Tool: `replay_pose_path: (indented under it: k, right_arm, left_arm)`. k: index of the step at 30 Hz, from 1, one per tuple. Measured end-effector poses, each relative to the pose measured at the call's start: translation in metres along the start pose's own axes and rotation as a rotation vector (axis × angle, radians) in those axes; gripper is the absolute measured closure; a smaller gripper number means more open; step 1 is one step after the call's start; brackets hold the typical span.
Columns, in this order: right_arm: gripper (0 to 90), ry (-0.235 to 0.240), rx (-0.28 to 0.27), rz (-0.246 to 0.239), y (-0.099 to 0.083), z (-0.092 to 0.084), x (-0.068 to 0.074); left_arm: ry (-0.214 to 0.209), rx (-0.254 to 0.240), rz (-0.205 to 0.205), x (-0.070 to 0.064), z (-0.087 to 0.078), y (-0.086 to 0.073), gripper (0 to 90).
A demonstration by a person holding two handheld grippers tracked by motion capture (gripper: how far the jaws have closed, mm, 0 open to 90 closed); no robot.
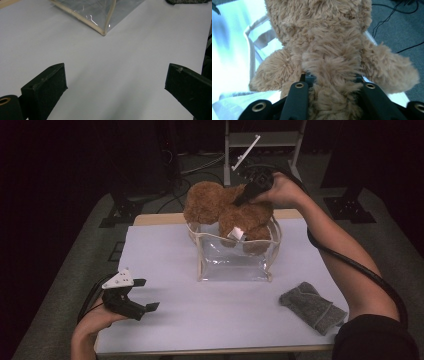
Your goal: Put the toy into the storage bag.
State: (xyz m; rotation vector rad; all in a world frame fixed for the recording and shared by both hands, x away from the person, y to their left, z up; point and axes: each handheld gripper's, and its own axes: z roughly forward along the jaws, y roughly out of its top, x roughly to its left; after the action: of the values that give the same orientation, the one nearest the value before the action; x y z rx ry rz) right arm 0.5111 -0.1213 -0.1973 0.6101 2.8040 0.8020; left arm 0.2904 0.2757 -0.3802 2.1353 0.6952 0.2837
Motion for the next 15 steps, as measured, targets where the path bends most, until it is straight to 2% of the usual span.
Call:
replay_pose_path:
  k: [8,15]
  right_arm:
    - [70.2,0.022,0.03,-0.009,-0.011,0.014,0.008]
    - [70.3,0.039,0.044,0.011,-0.024,0.021,0.01]
  left_arm:
    - [-0.001,-0.001,-0.003,0.0,0.002,0.0,2.7]
    - [-0.002,0.006,0.001,0.0,0.002,0.0,2.7]
